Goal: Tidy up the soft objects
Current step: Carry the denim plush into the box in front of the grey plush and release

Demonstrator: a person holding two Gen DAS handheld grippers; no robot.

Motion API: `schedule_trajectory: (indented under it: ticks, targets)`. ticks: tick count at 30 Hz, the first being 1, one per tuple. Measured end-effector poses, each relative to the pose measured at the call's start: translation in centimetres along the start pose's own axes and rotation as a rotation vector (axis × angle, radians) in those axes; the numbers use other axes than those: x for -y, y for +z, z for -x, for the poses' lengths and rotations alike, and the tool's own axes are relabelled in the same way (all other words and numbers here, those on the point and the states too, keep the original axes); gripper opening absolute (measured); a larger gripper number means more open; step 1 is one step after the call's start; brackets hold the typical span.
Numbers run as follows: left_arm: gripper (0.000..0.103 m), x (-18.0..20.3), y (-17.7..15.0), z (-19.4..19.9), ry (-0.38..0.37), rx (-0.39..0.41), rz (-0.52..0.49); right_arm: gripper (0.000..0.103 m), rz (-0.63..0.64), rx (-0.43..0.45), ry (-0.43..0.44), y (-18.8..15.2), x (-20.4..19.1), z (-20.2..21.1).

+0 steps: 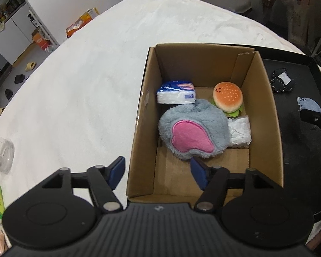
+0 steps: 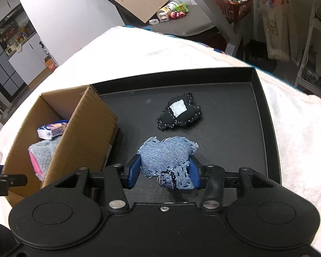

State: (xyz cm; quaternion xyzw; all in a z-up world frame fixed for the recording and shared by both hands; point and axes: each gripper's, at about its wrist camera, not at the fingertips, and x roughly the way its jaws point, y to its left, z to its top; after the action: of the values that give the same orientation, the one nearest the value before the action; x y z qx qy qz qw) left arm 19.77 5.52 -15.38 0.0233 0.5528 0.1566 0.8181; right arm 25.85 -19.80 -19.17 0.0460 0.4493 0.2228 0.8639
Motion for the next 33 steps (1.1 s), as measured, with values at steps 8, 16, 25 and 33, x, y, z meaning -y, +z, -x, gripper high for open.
schedule_trajectory:
  ticks: [8, 16, 25, 33]
  targets:
    - [0.076, -0.6, -0.2, 0.4, -0.028, 0.026, 0.017, 0.046, 0.017, 0.024, -0.001, 0.4, -0.7, 1.5]
    - [0.076, -1.5, -0.2, 0.7, -0.042, 0.044, 0.054, 0.046, 0.036, 0.048, 0.004, 0.9, -2.0, 2.8]
    - [0.076, -2.6, -0.7, 1.0, -0.088, 0.057, 0.084, 0.046, 0.076, 0.075, 0.034, 1.9, -4.4, 4.0]
    - [0.07, -3.3, -1.4, 0.9, -0.11, 0.08, 0.102, 0.047, 0.112, 0.086, 0.056, 2.3, -7.0, 4.7]
